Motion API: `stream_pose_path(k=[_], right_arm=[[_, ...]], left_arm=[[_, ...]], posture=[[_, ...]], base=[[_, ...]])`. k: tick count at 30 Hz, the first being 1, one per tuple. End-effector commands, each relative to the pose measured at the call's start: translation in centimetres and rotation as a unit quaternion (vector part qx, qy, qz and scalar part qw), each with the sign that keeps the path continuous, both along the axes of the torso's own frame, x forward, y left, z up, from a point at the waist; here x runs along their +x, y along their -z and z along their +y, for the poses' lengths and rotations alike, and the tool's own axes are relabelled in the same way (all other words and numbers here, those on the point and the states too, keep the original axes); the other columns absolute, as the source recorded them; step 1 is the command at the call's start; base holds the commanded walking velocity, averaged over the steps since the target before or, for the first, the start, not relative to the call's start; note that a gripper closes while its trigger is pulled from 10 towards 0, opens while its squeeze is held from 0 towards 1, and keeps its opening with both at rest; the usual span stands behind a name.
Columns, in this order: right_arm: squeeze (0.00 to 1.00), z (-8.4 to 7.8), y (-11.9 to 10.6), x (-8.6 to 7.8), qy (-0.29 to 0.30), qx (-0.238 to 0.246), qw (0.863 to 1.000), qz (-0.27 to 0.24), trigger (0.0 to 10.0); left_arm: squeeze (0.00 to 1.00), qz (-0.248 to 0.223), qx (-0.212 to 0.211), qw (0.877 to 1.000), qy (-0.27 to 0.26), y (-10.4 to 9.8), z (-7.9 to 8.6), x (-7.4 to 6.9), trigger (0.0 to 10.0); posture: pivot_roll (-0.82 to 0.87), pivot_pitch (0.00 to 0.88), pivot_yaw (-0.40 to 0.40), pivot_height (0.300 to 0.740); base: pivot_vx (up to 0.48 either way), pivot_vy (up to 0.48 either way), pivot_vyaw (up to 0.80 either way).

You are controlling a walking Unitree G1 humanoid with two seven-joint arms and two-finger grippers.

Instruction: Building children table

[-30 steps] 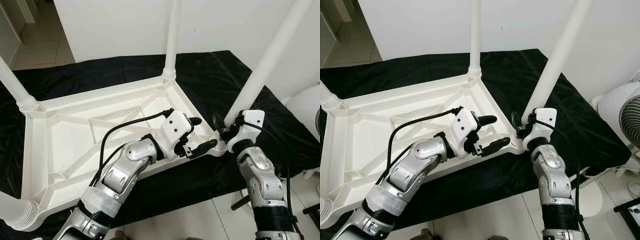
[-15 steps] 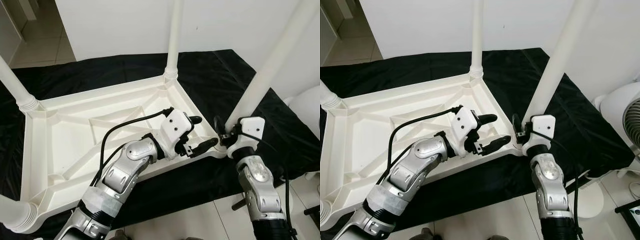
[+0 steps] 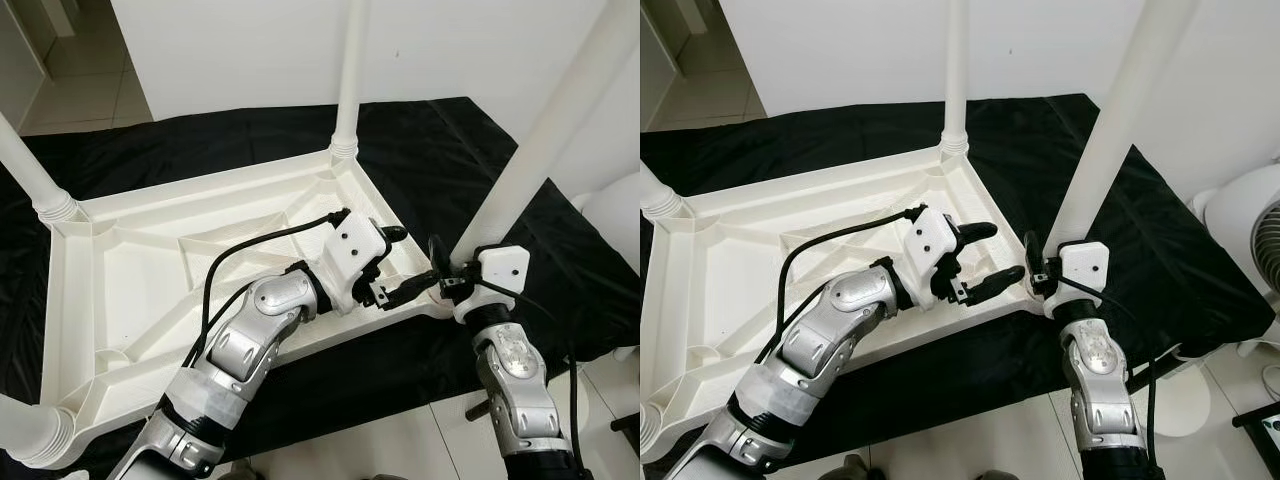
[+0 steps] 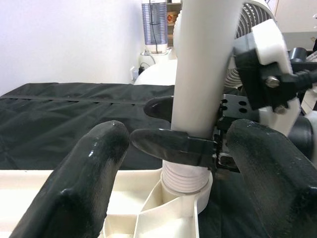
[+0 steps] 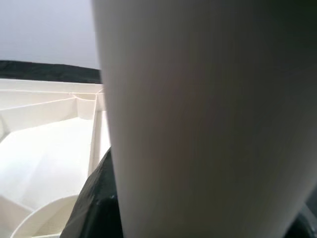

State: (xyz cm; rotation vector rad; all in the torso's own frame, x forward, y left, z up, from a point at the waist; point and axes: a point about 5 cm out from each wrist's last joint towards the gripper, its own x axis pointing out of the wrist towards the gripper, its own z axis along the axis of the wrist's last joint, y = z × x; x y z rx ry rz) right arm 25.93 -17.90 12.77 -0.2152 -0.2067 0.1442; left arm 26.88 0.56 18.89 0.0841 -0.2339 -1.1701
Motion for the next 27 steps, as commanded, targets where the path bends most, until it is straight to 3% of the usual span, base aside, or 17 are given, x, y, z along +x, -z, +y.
stream_pose_path(k=[1, 11, 12, 23, 27], right_arm=[[0.0, 0.6, 4.5, -1.4, -0.014, -0.025, 0.994, 0.102, 10.0], [0.0, 0.2, 4.7, -1.5, -0.011, 0.001, 0.994, 0.111, 10.0], [0.0, -0.1, 4.8, -1.4, -0.002, 0.029, 0.992, 0.124, 10.0], [0.0, -1.1, 5.8, -0.9, 0.049, 0.156, 0.971, 0.172, 10.0], [0.0, -1.2, 5.6, -0.6, 0.055, 0.166, 0.969, 0.173, 10.0]], left_arm=[[0.0, -0.003, 0.007, 1.0, 0.006, -0.1, 0.0, 0.0, 10.0], [0.0, -0.004, 0.008, 1.0, 0.01, -0.1, -0.1, 0.0, 10.0], [0.0, -0.005, 0.008, 1.0, 0.011, -0.1, -0.1, 0.0, 10.0], [0.0, -0.008, 0.006, 1.0, 0.014, -0.2, -0.4, 0.0, 10.0], [0.0, -0.008, 0.005, 1.0, 0.015, -0.3, -0.4, 0.0, 10.0]], posture=[[-0.01, 0.031, 0.038, 0.74], [-0.01, 0.029, 0.039, 0.74], [-0.01, 0.023, 0.042, 0.74], [-0.02, 0.019, 0.037, 0.74], [-0.02, 0.02, 0.036, 0.74]], base=[[0.0, 0.0, 0.0], [0.0, 0.0, 0.0], [0.0, 0.0, 0.0], [0.0, 0.0, 0.0], [0.0, 0.0, 0.0]])
